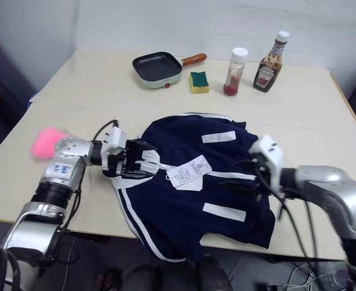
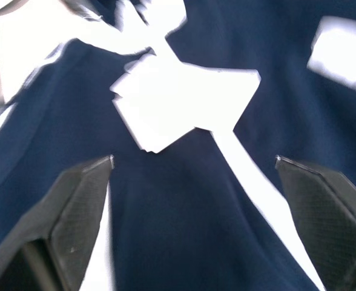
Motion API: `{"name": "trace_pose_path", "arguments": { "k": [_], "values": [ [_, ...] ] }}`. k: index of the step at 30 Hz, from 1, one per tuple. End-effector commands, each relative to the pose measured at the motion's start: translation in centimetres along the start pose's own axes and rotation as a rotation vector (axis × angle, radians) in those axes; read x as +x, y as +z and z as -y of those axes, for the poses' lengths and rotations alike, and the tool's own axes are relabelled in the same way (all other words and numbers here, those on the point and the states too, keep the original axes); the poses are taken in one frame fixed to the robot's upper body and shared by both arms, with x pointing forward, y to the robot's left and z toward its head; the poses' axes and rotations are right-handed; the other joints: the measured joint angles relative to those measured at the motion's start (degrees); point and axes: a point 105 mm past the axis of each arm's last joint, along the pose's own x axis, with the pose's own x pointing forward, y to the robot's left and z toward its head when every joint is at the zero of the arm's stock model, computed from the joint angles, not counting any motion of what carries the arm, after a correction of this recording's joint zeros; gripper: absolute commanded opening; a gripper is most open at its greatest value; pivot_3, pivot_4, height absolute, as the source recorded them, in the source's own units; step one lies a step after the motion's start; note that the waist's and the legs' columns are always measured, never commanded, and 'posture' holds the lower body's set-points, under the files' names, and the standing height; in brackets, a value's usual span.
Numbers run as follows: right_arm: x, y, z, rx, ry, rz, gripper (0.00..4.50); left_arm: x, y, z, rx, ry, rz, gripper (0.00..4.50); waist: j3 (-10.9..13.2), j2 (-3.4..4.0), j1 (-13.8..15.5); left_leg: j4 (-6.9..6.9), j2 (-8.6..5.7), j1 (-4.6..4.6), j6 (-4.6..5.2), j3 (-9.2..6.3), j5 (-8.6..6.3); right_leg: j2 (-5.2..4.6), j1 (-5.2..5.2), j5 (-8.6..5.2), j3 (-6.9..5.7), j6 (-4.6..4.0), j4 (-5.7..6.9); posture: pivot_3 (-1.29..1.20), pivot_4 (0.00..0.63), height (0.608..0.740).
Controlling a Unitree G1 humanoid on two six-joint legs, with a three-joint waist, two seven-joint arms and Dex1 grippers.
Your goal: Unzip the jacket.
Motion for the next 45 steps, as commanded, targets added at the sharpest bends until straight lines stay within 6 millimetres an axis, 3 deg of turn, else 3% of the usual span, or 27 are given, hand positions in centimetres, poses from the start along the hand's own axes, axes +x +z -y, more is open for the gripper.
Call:
{"name": "trace_pose_path", "arguments": {
  "k": [1,7,13,16,22,25,32,37,40,45],
  "values": [
    [2.2,0.9,0.4,0.101,-0.024,0.026,4.49,0.1,0.3,-0.5,0.073,-0.020,-0.022,4.50,0.00,0.00,0.07,0.20,-0.01,-0.24,-0.04,-0.01,0.02,-0.01,-0.27,0.00,-0.03,-0.01,0.35,0.00,0.150,0.740],
    [5.2,1.0,-0.2,0.173,-0.007,0.041,4.49,1.0,-0.9,-0.2,0.058,-0.025,-0.027,4.50,-0.01,0.01,0.29,0.40,-0.10,-0.34,0.01,-0.02,0.14,-0.16,-0.29,0.01,-0.04,0.00,0.49,0.00,0.150,0.740],
    [6.2,0.8,-2.4,0.205,0.116,0.014,4.49,0.8,-2.6,0.2,0.024,-0.011,-0.073,4.50,-0.02,0.02,-0.09,0.31,-0.12,-0.35,0.03,-0.07,0.14,-0.16,-0.28,0.01,-0.12,0.00,0.66,0.00,0.150,0.740],
    [6.9,1.1,-3.7,0.328,0.221,0.030,4.49,0.9,-3.4,0.4,0.006,-0.003,-0.093,4.50,-0.04,0.01,-0.48,0.31,-0.10,-0.33,0.03,-0.08,0.14,-0.14,-0.28,0.01,-0.13,0.00,0.65,0.00,0.150,0.740],
    [8.0,0.6,-4.3,0.472,0.297,0.006,4.49,1.5,-3.8,0.3,-0.008,0.008,-0.101,4.50,-0.24,0.04,-0.62,0.33,-0.11,-0.29,0.02,-0.15,0.15,-0.16,-0.18,0.01,-0.19,0.00,0.70,0.00,0.150,0.740],
    [8.9,0.8,-4.0,0.520,0.293,0.010,3.92,1.7,-3.9,0.3,-0.012,0.014,-0.103,4.50,-0.29,0.05,-0.69,0.33,-0.11,-0.28,0.02,-0.16,0.15,-0.16,-0.17,0.01,-0.21,0.00,0.71,0.00,0.150,0.740],
    [10.9,-1.1,-2.4,0.559,0.179,-0.021,1.63,2.2,-3.1,-0.4,0.000,0.027,-0.076,4.50,-0.44,0.05,-0.91,0.34,-0.15,-0.27,0.02,-0.20,0.15,-0.20,-0.13,0.01,-0.27,0.00,0.73,0.00,0.150,0.740],
    [10.4,-0.2,-2.4,0.567,0.182,0.024,0.04,2.0,-0.9,-1.0,0.062,0.020,-0.011,4.50,-0.66,-0.18,-1.29,0.34,-0.14,-0.22,0.01,-0.26,0.19,-0.20,-0.06,0.02,-0.33,-0.01,0.73,0.00,0.150,0.740],
    [10.0,0.0,-2.6,0.554,0.185,0.029,0.04,2.3,0.0,-2.3,0.087,0.082,-0.006,4.50,-0.66,-0.18,-1.17,0.34,-0.15,-0.25,0.03,-0.33,0.21,-0.21,-0.06,0.02,-0.38,-0.01,0.74,0.00,0.150,0.740],
    [9.3,0.4,-2.6,0.537,0.171,0.049,0.04,3.1,-2.4,-2.2,0.054,0.090,-0.134,4.50,-0.66,-0.18,-1.18,0.29,-0.23,-0.30,0.03,-0.42,0.21,-0.30,-0.06,0.02,-0.51,-0.01,0.72,0.00,0.150,0.740]
  ]
}}
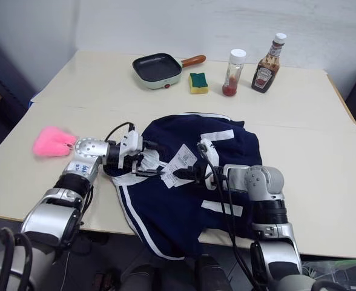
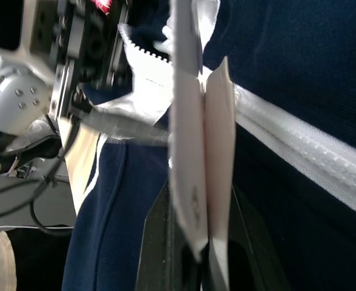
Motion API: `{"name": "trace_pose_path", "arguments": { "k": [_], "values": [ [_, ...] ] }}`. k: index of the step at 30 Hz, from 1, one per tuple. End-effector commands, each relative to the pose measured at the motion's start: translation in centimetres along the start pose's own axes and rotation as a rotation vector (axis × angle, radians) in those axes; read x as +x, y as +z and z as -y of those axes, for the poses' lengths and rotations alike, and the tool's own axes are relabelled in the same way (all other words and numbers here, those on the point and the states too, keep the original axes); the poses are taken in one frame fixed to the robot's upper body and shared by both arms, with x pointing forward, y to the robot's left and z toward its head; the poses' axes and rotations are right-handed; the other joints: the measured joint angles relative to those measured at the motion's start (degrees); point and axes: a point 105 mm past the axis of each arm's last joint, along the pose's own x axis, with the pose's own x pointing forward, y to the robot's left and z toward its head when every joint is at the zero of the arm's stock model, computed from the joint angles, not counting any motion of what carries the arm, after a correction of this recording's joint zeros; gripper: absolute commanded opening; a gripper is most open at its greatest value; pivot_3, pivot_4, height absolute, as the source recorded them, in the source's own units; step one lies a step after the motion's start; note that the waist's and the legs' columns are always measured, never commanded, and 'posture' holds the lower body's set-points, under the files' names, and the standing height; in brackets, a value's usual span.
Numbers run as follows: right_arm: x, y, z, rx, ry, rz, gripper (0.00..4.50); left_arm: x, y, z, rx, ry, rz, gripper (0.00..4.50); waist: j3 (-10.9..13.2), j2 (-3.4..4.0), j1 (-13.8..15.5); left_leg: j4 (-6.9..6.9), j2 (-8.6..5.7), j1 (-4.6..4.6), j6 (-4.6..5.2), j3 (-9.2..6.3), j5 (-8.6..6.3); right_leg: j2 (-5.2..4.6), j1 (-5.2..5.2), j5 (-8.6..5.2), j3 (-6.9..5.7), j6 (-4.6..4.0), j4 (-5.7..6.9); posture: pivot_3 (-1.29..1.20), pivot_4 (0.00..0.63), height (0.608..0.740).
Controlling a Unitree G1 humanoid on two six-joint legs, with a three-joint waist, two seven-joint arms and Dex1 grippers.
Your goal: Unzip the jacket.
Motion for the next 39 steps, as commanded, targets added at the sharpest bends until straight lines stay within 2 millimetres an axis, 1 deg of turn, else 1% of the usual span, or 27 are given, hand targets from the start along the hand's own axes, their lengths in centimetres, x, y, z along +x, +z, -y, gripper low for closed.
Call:
{"name": "trace_pose_path", "arguments": {
  "k": [1,3,5,6,8,9,11,12,16,19,21,23,26,28,32,34,36,37,39],
  "values": [
    [-1.3,0.5,0.6,-0.001,-0.049,0.040,0.04,0.7,-1.6,0.6,-0.052,-0.007,-0.061,4.50,0.00,0.00,0.02,-0.02,0.00,0.00,0.00,-0.01,0.00,0.00,0.00,0.00,-0.03,0.00,0.00,0.00,0.150,0.740],
    [-2.0,0.9,0.4,-0.007,-0.059,0.066,0.04,0.8,-2.7,1.4,-0.094,-0.047,-0.101,4.50,0.00,0.00,0.20,-0.01,-0.01,-0.10,0.01,-0.11,0.01,-0.07,-0.01,0.00,-0.21,0.00,-0.03,0.00,0.150,0.740],
    [-3.4,1.7,0.6,-0.011,-0.086,0.115,0.04,0.5,-3.8,2.2,-0.142,-0.079,-0.137,4.50,-0.01,0.02,0.35,-0.01,-0.09,-0.10,0.03,-0.16,0.02,-0.28,-0.01,0.00,-0.56,0.00,-0.02,0.00,0.150,0.740],
    [-4.5,2.2,0.8,-0.020,-0.111,0.146,0.04,0.4,-4.4,2.5,-0.164,-0.078,-0.154,4.50,-0.02,0.04,0.39,-0.01,-0.15,-0.09,0.05,-0.17,0.03,-0.48,-0.01,0.00,-0.91,0.00,0.00,0.00,0.150,0.740],
    [-6.0,2.8,1.2,-0.037,-0.153,0.191,0.04,0.1,-5.1,2.8,-0.183,-0.065,-0.178,4.50,-0.07,0.12,0.58,-0.03,-0.26,-0.09,0.10,-0.17,0.05,-0.59,-0.01,0.00,-0.99,0.00,0.00,0.00,0.150,0.740],
    [-7.2,3.1,1.5,-0.038,-0.176,0.210,0.04,0.0,-5.6,3.1,-0.203,-0.064,-0.188,4.50,-0.09,0.16,0.74,-0.03,-0.29,-0.09,0.11,-0.17,0.05,-0.62,-0.01,0.00,-0.99,0.00,0.00,0.00,0.150,0.740],
    [-8.6,3.2,1.8,-0.032,-0.205,0.229,0.04,0.0,-6.1,3.5,-0.235,-0.066,-0.196,4.50,-0.19,0.28,0.91,-0.04,-0.33,-0.07,0.14,-0.18,0.05,-0.64,0.00,0.00,-0.99,0.00,-0.02,0.00,0.150,0.740],
    [-9.7,3.1,2.1,-0.026,-0.225,0.233,0.04,0.0,-6.3,3.8,-0.243,-0.078,-0.198,4.50,-0.23,0.33,0.92,-0.06,-0.33,-0.03,0.15,-0.18,0.04,-0.63,0.02,0.00,-0.99,0.00,-0.03,0.00,0.150,0.740],
    [-12.5,2.6,3.3,-0.013,-0.309,0.244,0.04,0.0,-6.6,4.3,-0.256,-0.089,-0.198,4.50,-0.58,0.82,1.07,-0.15,-0.33,0.13,0.40,-0.17,-0.09,-0.61,0.16,0.00,-0.99,0.00,-0.06,0.00,0.150,0.740],
    [-13.5,2.5,3.6,-0.012,-0.337,0.254,0.04,0.1,-6.6,4.4,-0.257,-0.090,-0.191,4.50,-0.62,0.90,1.30,-0.20,-0.38,0.36,0.48,-0.16,-0.13,-0.64,0.44,0.00,-0.98,0.00,-0.15,0.00,0.150,0.740],
    [-14.1,2.4,3.9,-0.016,-0.362,0.259,0.04,0.2,-6.6,4.6,-0.257,-0.094,-0.186,4.50,-0.63,0.90,1.25,-0.45,-0.39,0.89,0.58,-0.16,-0.19,-0.64,1.02,-0.01,-0.98,0.00,-0.53,0.00,0.150,0.740],
    [-14.9,2.4,4.3,-0.014,-0.394,0.277,0.04,0.2,-6.6,4.6,-0.254,-0.091,-0.183,4.50,-0.64,0.94,1.26,-0.52,-0.39,0.98,0.62,-0.16,-0.20,-0.61,1.08,-0.01,-0.97,0.00,-0.53,0.00,0.150,0.740],
    [-16.6,3.1,4.9,-0.075,-0.481,0.330,0.04,0.1,-6.7,4.6,-0.258,-0.089,-0.190,4.50,-0.65,0.94,1.36,-0.56,-0.39,1.00,0.63,-0.16,-0.19,-0.62,1.08,-0.01,-0.96,0.00,-0.52,0.00,0.150,0.740],
    [-17.8,3.4,4.8,-0.145,-0.519,0.343,0.04,0.0,-6.8,4.7,-0.263,-0.090,-0.191,4.50,-0.65,0.95,1.43,-0.56,-0.40,0.99,0.63,-0.16,-0.19,-0.62,1.08,-0.01,-0.96,0.00,-0.53,0.00,0.150,0.740],
    [-21.3,4.1,4.9,-0.276,-0.631,0.376,0.04,-0.3,-7.2,5.0,-0.278,-0.094,-0.209,4.50,-0.67,0.98,1.32,-0.58,-0.41,1.03,0.64,-0.15,-0.18,-0.61,1.10,-0.01,-0.95,0.00,-0.62,0.00,0.150,0.740],
    [-22.8,3.9,5.0,-0.328,-0.678,0.352,0.04,-0.3,-7.5,5.3,-0.290,-0.101,-0.215,4.50,-0.66,0.98,1.41,-0.68,-0.42,1.17,0.66,-0.14,-0.17,-0.60,1.24,-0.01,-0.94,0.00,-0.74,0.00,0.150,0.740],
    [-24.5,3.7,5.1,-0.356,-0.724,0.348,0.04,-0.4,-7.7,5.6,-0.295,-0.104,-0.218,4.50,-0.67,0.99,1.37,-1.08,-0.42,1.80,0.72,-0.14,-0.15,-0.58,1.87,-0.01,-0.95,0.00,-1.17,0.00,0.150,0.740],
    [-25.7,3.7,5.3,-0.373,-0.766,0.365,0.04,-0.4,-7.7,5.6,-0.299,-0.106,-0.218,4.50,-0.67,0.99,1.36,-1.18,-0.40,1.98,0.73,-0.15,-0.16,-0.57,2.06,-0.01,-0.95,0.00,-1.30,0.00,0.150,0.740],
    [-27.7,3.6,5.8,-0.379,-0.830,0.378,0.04,-0.4,-7.8,5.8,-0.301,-0.108,-0.218,4.50,-0.67,0.99,1.37,-1.17,-0.39,1.94,0.74,-0.15,-0.15,-0.56,2.08,-0.01,-0.95,0.01,-1.37,0.00,0.150,0.740]
  ]
}}
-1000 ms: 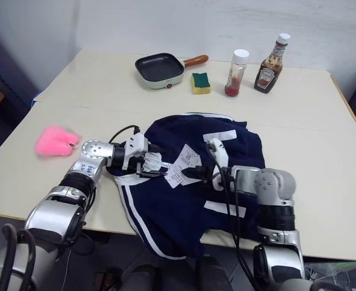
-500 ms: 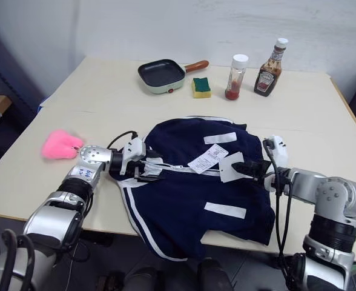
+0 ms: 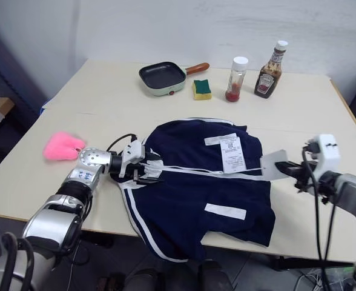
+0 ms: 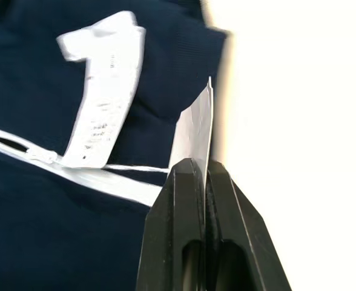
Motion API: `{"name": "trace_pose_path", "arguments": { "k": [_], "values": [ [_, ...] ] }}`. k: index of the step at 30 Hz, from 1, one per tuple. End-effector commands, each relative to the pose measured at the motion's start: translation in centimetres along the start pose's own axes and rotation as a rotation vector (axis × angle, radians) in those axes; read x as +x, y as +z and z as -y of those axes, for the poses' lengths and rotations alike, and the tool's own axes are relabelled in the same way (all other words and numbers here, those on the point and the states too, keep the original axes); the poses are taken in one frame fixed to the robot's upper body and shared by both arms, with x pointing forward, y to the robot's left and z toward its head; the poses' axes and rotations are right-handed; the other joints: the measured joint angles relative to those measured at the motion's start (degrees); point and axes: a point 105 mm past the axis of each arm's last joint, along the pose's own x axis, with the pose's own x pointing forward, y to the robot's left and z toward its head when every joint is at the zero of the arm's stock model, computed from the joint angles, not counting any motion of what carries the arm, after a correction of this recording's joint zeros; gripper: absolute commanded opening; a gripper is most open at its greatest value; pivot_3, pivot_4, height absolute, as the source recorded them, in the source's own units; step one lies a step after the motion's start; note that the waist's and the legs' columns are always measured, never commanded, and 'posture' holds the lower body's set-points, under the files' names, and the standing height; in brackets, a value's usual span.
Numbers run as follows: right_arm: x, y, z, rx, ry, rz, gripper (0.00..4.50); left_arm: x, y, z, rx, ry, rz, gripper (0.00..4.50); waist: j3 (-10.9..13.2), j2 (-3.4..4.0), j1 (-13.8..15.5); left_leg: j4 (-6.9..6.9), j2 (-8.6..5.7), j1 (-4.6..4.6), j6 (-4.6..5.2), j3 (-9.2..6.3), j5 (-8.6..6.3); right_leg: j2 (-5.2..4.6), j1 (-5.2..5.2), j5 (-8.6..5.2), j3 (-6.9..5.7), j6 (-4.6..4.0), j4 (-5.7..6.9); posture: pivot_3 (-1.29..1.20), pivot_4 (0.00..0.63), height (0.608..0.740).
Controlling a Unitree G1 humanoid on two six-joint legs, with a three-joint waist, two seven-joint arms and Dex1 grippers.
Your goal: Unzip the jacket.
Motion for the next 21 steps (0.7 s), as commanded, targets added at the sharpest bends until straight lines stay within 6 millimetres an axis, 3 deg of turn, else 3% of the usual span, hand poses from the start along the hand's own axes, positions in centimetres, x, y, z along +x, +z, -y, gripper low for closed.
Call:
{"name": "trace_pose_path", "arguments": {
  "k": [1,6,9,11,15,20,21],
  "values": [
    [-3.0,2.1,3.1,-0.085,-0.139,0.094,0.04,-0.2,-4.6,2.6,-0.116,-0.082,-0.153,4.50,0.00,0.01,-0.02,0.00,0.00,0.00,0.00,0.00,0.00,0.00,0.00,0.00,0.00,0.00,0.01,0.00,0.150,0.740],
    [-5.8,1.7,7.5,-0.163,-0.321,0.100,0.04,-0.3,-4.7,2.8,-0.120,-0.085,-0.155,4.50,-0.02,0.03,-0.06,-0.03,0.01,0.05,0.00,0.00,0.00,0.01,0.03,0.00,0.01,0.00,-0.03,0.00,0.150,0.740],
    [-7.5,2.9,10.6,-0.208,-0.462,0.183,0.04,-0.3,-4.7,2.9,-0.117,-0.092,-0.155,4.50,-0.05,0.08,-0.13,-0.05,0.00,0.09,0.00,0.05,0.00,0.02,0.06,0.00,0.06,0.00,-0.05,0.00,0.150,0.740],
    [-7.7,3.5,11.5,-0.215,-0.505,0.226,0.04,-0.2,-4.8,2.9,-0.114,-0.094,-0.156,4.50,-0.04,0.11,-0.17,-0.10,0.00,0.22,0.00,0.12,0.00,0.03,0.13,0.00,0.11,0.00,-0.07,0.00,0.150,0.740],
    [-6.1,3.7,11.5,-0.230,-0.478,0.253,0.04,0.0,-4.8,3.1,-0.105,-0.104,-0.155,4.50,-0.06,0.21,-0.13,-0.83,-0.01,1.07,0.10,0.19,0.06,0.03,0.96,0.00,0.15,0.00,-0.65,0.00,0.150,0.740],
    [-3.6,1.3,9.4,-0.228,-0.350,0.154,0.04,0.2,-3.3,2.7,-0.064,-0.091,-0.071,4.50,-0.07,0.24,0.08,-0.88,0.01,0.98,0.09,0.15,0.07,0.01,0.91,0.00,0.12,0.00,-0.69,0.00,0.150,0.740],
    [-3.6,0.6,8.9,-0.208,-0.326,0.125,0.22,0.0,-2.7,2.7,-0.058,-0.096,-0.022,4.50,-0.07,0.24,0.08,-0.88,0.01,0.93,0.09,0.14,0.07,0.00,0.87,0.00,0.11,0.00,-0.69,0.00,0.150,0.740]
  ]
}}
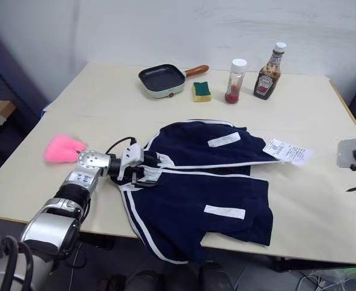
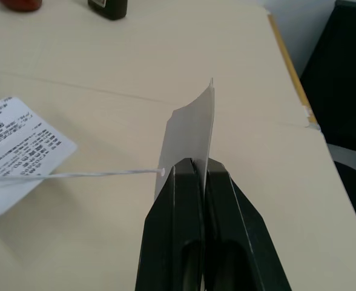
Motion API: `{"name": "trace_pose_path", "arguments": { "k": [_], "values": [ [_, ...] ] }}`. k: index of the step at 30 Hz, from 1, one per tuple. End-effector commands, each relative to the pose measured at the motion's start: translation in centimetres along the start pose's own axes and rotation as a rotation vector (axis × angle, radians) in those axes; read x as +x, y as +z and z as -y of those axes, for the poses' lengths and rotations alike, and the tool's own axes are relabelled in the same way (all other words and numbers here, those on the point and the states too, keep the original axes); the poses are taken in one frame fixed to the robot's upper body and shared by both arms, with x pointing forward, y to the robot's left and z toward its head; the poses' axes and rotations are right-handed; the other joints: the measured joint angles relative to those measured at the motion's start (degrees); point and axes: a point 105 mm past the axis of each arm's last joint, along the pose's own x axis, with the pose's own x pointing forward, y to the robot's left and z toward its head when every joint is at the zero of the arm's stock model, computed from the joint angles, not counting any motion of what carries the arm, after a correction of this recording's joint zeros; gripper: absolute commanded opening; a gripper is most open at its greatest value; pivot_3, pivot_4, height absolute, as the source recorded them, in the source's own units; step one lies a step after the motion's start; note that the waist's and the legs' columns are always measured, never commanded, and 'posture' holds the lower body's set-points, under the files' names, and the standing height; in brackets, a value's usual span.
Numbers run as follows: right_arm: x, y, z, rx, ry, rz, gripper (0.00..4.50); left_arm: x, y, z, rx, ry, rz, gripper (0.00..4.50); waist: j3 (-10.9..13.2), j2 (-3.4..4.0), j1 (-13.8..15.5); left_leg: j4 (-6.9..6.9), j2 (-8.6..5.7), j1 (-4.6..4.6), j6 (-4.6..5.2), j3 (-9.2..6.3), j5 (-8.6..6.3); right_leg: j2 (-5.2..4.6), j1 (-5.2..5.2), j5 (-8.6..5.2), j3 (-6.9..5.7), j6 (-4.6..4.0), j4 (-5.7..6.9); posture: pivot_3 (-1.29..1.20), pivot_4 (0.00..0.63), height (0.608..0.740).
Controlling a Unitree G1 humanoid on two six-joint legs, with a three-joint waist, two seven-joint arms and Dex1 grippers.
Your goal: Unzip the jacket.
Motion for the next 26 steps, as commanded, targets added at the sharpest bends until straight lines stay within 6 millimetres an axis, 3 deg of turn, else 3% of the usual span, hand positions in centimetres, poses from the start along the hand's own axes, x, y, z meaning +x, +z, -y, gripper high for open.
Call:
{"name": "trace_pose_path", "arguments": {
  "k": [1,4,5,9,11,14,19,26],
  "values": [
    [-0.8,-0.4,-1.3,-0.018,0.063,-0.019,0.42,-0.3,-1.6,2.1,-0.070,-0.082,0.026,4.50,0.01,0.01,0.04,0.00,0.00,-0.05,0.00,-0.01,0.00,0.00,-0.04,0.00,-0.01,0.00,-0.01,0.00,0.150,0.740],
    [-2.3,-1.0,-1.5,-0.069,0.079,-0.050,1.25,-1.9,0.1,1.8,-0.069,-0.079,0.118,4.50,0.11,0.01,0.03,-0.04,0.03,-0.15,-0.01,-0.02,0.00,-0.01,-0.12,0.00,-0.03,0.00,-0.06,0.00,0.150,0.740],
    [-3.2,-1.1,-1.4,-0.113,0.094,-0.051,1.73,-2.8,0.8,1.7,-0.063,-0.071,0.140,4.50,0.14,0.00,-0.01,-0.04,0.03,-0.18,-0.01,-0.04,0.00,-0.02,-0.14,0.00,-0.03,0.00,-0.09,0.00,0.150,0.740],
    [-8.0,0.0,-1.9,-0.244,0.237,0.041,2.89,-7.3,3.0,1.5,-0.042,0.000,0.197,4.50,0.53,-0.01,-0.02,-0.12,0.04,-0.26,-0.02,-0.12,0.00,0.00,-0.17,0.00,-0.07,0.00,-0.17,0.00,0.150,0.740],
    [-10.2,1.5,-2.5,-0.310,0.312,0.180,3.51,-9.4,3.0,1.6,-0.053,0.033,0.178,4.50,0.71,-0.18,-0.13,-0.12,0.04,-0.21,-0.03,-0.11,0.00,0.00,-0.12,0.00,-0.07,0.00,-0.18,0.00,0.150,0.740],
    [-11.8,1.1,-5.1,-0.425,0.478,0.174,4.47,-12.0,1.7,2.2,-0.027,0.091,0.089,4.50,0.78,-0.25,-0.37,-0.13,0.03,-0.02,-0.05,-0.12,0.00,-0.04,0.11,0.00,-0.07,0.00,-0.22,0.00,0.150,0.740],
    [-11.6,-1.1,-12.7,-0.562,0.790,0.265,4.47,-14.1,-1.4,5.0,0.035,0.119,-0.030,4.50,0.97,-0.47,-0.74,-0.18,0.11,-0.01,-0.11,-0.15,-0.02,-0.03,0.08,-0.01,-0.09,-0.02,-0.23,0.00,0.150,0.740],
    [-10.2,-4.2,-17.1,-0.524,0.898,0.333,4.47,-13.7,-1.7,8.2,0.002,0.163,-0.013,4.50,1.10,-0.58,0.05,-0.19,0.06,-0.15,-0.17,-0.26,-0.02,-0.26,-0.02,-0.02,-0.18,-0.05,-0.31,0.00,0.150,0.740]
  ]
}}
